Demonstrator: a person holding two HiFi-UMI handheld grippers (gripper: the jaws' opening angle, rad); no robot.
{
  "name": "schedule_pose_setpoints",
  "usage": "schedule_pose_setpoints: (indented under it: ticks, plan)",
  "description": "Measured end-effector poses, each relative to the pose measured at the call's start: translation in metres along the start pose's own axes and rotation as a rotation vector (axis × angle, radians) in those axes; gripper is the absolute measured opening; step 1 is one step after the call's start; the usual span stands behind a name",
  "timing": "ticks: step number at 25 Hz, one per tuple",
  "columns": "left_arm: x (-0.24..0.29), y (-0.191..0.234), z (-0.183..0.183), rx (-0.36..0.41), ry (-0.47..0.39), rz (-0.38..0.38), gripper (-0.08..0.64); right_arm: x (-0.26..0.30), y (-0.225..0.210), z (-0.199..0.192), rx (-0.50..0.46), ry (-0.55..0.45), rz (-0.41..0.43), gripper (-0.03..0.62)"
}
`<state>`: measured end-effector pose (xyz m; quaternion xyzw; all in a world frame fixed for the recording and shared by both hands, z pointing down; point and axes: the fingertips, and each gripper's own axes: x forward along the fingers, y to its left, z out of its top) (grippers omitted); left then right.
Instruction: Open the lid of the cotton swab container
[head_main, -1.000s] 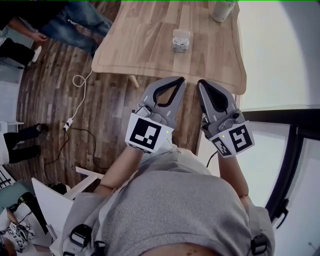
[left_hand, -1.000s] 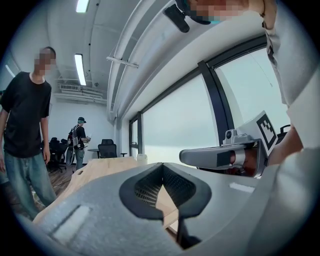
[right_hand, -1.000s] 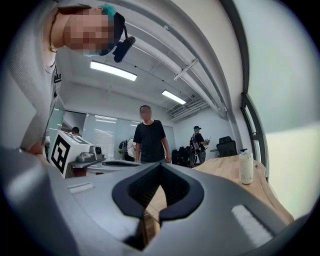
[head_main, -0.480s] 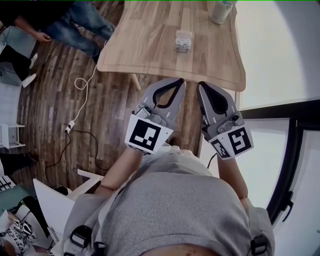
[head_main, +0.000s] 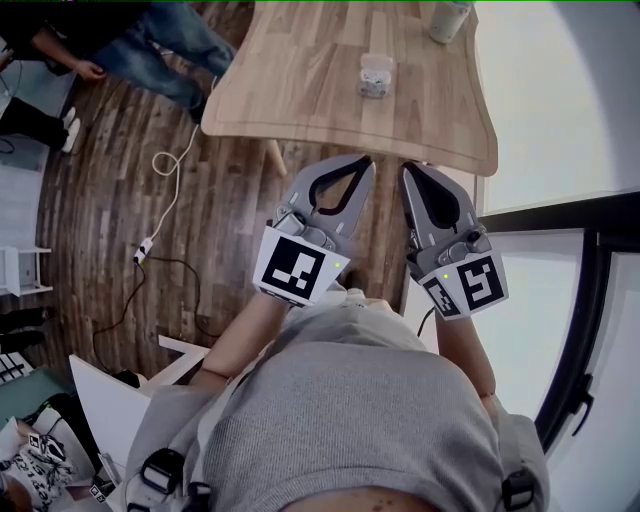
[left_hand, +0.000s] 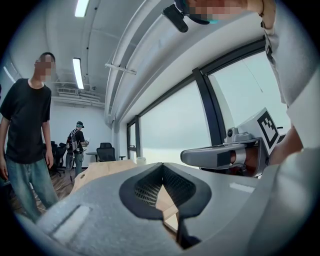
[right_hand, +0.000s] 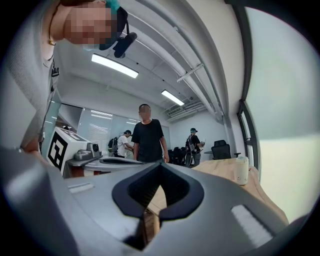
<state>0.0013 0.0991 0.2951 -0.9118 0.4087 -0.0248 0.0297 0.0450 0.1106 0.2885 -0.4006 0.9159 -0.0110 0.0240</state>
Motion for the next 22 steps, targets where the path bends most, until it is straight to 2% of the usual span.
schedule_pose_setpoints:
  ticks: [11,22]
  plan:
    - [-0.0052,0.0008,-0.0016,0.030,0.006,-0.003,-0.001,-0.0014,0.0035,0.0004,-0.007,0.005,-0.025,0.002]
    - [-0.0070,0.0010,-0.0030,-0.003,-0.007,-0.001,-0.001,-0.0011,0.0076,-0.0006,-0.018,0.012,-0.022,0.002]
